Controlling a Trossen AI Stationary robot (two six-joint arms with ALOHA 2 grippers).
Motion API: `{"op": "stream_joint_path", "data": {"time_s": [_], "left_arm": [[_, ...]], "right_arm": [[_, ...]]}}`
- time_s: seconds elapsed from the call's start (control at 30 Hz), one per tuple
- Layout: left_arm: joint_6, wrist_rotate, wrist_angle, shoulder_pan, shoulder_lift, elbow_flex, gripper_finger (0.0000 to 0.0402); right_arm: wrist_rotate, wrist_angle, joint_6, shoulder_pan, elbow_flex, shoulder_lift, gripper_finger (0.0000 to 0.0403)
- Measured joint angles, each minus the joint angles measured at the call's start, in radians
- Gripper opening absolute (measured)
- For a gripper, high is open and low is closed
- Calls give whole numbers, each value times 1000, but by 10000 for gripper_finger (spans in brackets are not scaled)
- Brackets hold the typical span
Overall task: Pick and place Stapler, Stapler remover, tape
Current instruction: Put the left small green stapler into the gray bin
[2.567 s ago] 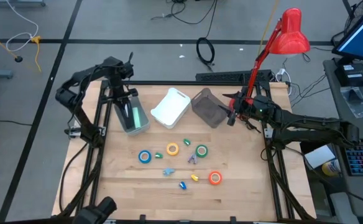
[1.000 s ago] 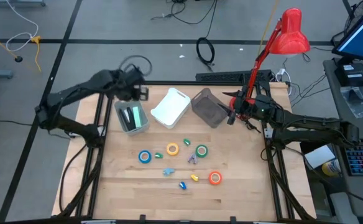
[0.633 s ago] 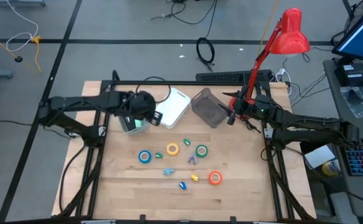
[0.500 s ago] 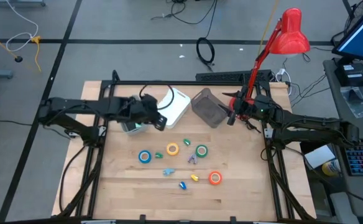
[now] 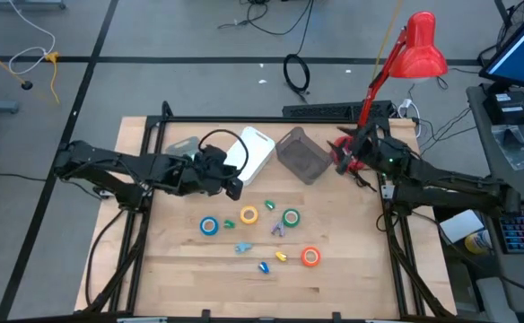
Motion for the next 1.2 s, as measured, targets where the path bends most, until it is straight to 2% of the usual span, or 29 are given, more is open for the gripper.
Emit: {"op": "stream_joint_path", "data": {"time_s": [0.13,0.2,0.53,0.77,0.97,1.2], "left_arm": [[-6,3,-19,0,0,0,93],[-5,3,-19,0,0,0,93],[18,12,6,14,0,0,93],[45,63,-49,53,0,-11,93],[7,147,19,72,-34,-150,92],[-163,150,87,30,-150,-358,92]], "right_arm": [[-221,-149,20,0,0,-104,242],[-265,-220,49,0,0,-151,242],[-270,-480,150,0,0,-357,242],[-345,-562,233,0,-3,-445,242],[-345,-553,283,5,-48,-520,242],[-343,-539,292,11,-67,-550,242]]}}
